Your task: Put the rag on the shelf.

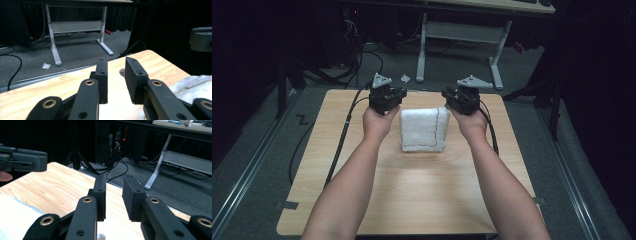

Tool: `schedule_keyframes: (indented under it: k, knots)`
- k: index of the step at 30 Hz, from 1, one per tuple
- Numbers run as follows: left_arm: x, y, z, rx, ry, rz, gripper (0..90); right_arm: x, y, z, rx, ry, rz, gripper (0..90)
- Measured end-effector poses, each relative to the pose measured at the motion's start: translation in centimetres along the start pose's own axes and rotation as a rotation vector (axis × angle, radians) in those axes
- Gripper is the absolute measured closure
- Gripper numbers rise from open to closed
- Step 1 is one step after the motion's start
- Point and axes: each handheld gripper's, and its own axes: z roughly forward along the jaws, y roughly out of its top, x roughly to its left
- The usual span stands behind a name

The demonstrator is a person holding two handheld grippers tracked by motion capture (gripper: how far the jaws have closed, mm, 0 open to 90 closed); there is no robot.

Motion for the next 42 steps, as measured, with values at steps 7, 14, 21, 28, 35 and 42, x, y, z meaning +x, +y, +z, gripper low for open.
schedule_keyframes:
  k: [7, 14, 21, 28, 35, 42]
  knots:
    - [-0.6, 0.1, -0.4, -0.003, -0.009, 0.009, 72.1, -0.1, -0.3, -1.0, -0.007, -0.007, -0.006, 72.8]
    - [-0.8, -0.2, -1.1, -0.013, -0.011, 0.011, 71.2, 0.1, -0.6, -1.6, 0.0, -0.009, -0.016, 72.0]
    - [-0.7, -0.6, -2.5, 0.0, 0.0, 0.043, 69.9, 0.7, -1.0, -2.6, -0.013, -0.01, -0.02, 69.0]
    - [-0.7, -1.8, -4.6, -0.011, 0.004, 0.05, 66.5, 1.2, -2.2, -4.0, -0.011, -0.019, -0.039, 66.2]
    - [-0.8, -4.6, -7.1, -0.005, -0.016, 0.038, 61.5, 1.9, -4.6, -6.2, -0.001, -0.017, -0.044, 62.8]
    - [-1.5, -9.9, -10.0, 0.045, -0.039, 0.052, 57.7, 2.7, -8.3, -8.3, 0.02, -0.023, -0.054, 59.9]
